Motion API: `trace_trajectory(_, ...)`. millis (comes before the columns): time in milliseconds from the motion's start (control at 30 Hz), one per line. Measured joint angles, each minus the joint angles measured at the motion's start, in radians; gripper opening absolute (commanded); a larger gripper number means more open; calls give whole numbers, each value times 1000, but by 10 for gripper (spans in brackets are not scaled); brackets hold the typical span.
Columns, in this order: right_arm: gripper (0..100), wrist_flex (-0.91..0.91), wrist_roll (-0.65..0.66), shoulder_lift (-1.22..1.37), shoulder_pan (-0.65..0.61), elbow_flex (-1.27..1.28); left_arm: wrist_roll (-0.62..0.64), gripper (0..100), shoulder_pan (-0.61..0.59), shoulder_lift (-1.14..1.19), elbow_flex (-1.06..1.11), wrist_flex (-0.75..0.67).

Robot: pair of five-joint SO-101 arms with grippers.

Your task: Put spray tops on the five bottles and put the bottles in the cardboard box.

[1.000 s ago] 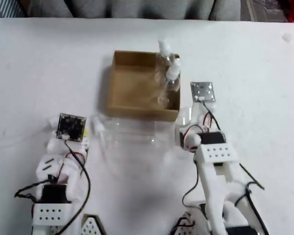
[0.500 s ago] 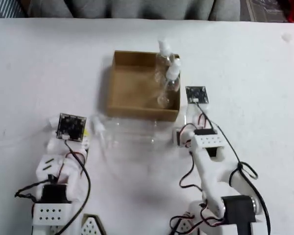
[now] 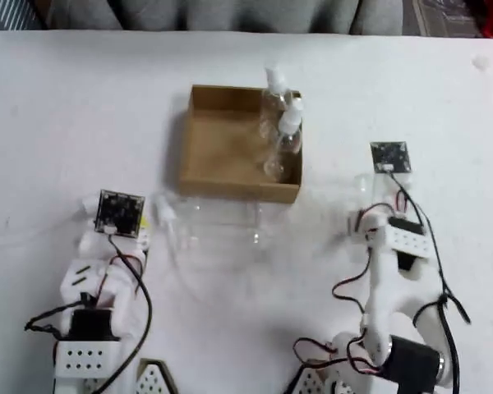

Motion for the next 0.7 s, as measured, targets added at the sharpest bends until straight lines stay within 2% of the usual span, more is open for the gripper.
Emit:
trace_trajectory(233,15,32,351,-66,66,0,0,24,0,0,0,0)
trace_trajectory(400,15,210,560,-117,25,0,0,24,0,0,0,0)
trace_trajectory(500,18,354,735,-138,-23,0,0,24,0,0,0,0)
trace_trajectory(600,86,486,953,-152,-44,0,0,24,0,0,0,0)
trace_trajectory(700,208,517,1045,-152,-43,0,0,24,0,0,0,0)
